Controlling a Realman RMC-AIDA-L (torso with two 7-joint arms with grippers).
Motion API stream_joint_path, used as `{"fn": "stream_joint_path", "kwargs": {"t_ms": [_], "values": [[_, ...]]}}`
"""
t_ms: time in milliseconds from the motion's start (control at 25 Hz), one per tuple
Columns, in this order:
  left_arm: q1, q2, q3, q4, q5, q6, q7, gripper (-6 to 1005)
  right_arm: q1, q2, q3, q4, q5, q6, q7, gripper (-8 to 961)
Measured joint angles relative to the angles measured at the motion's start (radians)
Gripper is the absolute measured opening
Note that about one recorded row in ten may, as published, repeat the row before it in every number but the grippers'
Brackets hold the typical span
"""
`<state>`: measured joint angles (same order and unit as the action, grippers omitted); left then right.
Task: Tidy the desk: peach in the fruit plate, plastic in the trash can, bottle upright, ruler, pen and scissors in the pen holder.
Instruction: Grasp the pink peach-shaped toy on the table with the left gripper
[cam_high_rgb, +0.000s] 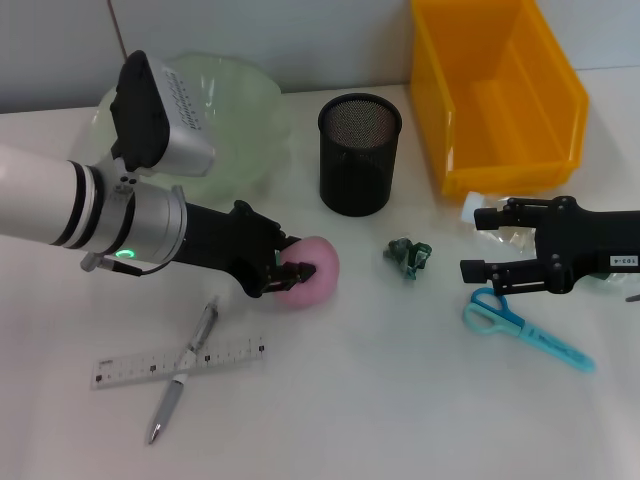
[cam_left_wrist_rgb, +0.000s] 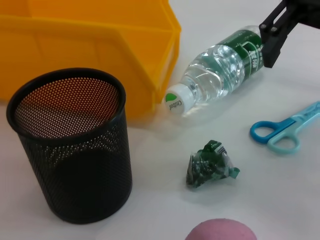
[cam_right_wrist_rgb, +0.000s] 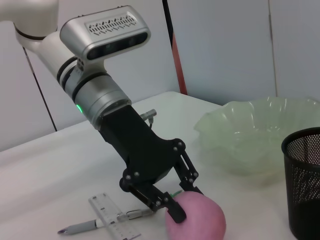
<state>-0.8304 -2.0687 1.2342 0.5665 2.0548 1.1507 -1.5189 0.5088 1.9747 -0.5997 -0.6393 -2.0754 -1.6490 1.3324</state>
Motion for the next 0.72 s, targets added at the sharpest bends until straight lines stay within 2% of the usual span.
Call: {"fn": "stream_joint_path", "kwargs": {"t_ms": [200,720], "values": [[0.003,0.0,0.0,0.002,0.0,0.001,0.003,316,0.001,0.0,0.0,0.001,0.0,0.0,0.0,835],[0.002,-0.003,0.001,0.003,-0.001,-0.002,0.003,222,-0.003,-0.001,0.0,0.005,0.0,0.0,-0.002,835]]}}
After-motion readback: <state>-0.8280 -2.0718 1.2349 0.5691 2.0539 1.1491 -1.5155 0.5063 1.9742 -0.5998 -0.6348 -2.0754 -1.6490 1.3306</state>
